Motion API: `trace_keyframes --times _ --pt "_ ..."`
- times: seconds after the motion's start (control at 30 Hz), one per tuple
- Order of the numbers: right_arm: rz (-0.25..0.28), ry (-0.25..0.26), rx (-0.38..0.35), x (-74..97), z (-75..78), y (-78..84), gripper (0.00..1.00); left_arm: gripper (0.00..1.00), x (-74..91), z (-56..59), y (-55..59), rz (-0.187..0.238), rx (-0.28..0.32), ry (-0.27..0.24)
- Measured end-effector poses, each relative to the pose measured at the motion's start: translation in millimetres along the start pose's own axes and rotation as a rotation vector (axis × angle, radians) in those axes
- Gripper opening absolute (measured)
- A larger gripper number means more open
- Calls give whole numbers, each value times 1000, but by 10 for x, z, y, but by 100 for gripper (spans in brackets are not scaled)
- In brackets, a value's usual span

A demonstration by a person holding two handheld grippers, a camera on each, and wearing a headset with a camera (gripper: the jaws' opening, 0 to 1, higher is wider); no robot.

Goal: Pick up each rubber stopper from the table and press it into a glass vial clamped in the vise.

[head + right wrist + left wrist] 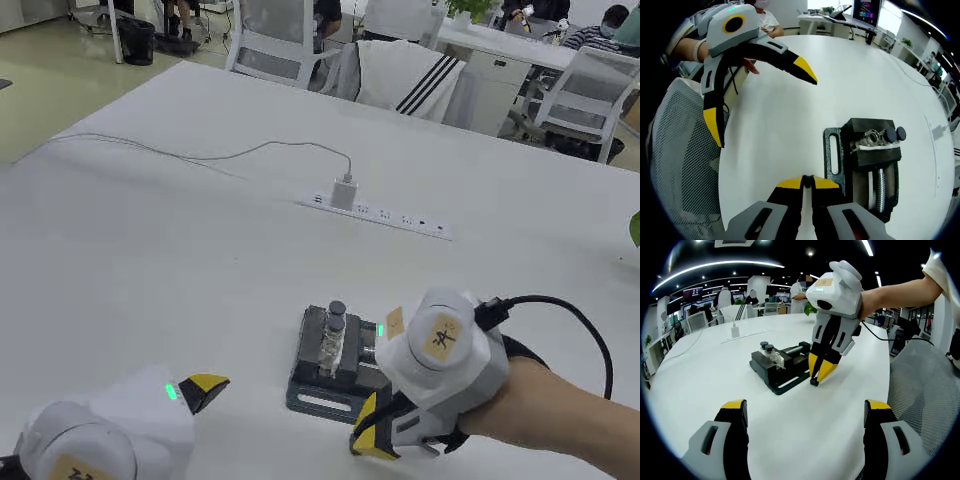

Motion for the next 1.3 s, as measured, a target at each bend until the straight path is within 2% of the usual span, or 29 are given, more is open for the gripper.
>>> trace_keyframes --times 0.37,0.87,1.07,1.2,1.3 --pt "10 -11 -4 21 -4 47 4 96 -20 18 -4 -1 -1 6" --pt "-19 -30 54 -42 10 32 2 96 7 0 13 -4 4 0" --pt "-38 -34 97 -47 20 32 1 96 3 -3 13 -4 5 3" --pt "-40 -36 111 -58 14 24 1 96 3 -5 15 -4 5 2" --pt "-34 -26 95 -55 10 35 0 96 7 -5 19 -4 7 0"
Point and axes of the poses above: the centre of the closed fingertips' face, and the gripper's own axes: x roughly backward along the fingers, z roughly to its right, y roughly out of its underside, the point moved 2 cm from there along x, roughly backward along the fingers, and after that the axes turned 1 degree about -y, right-handed, at the moved point
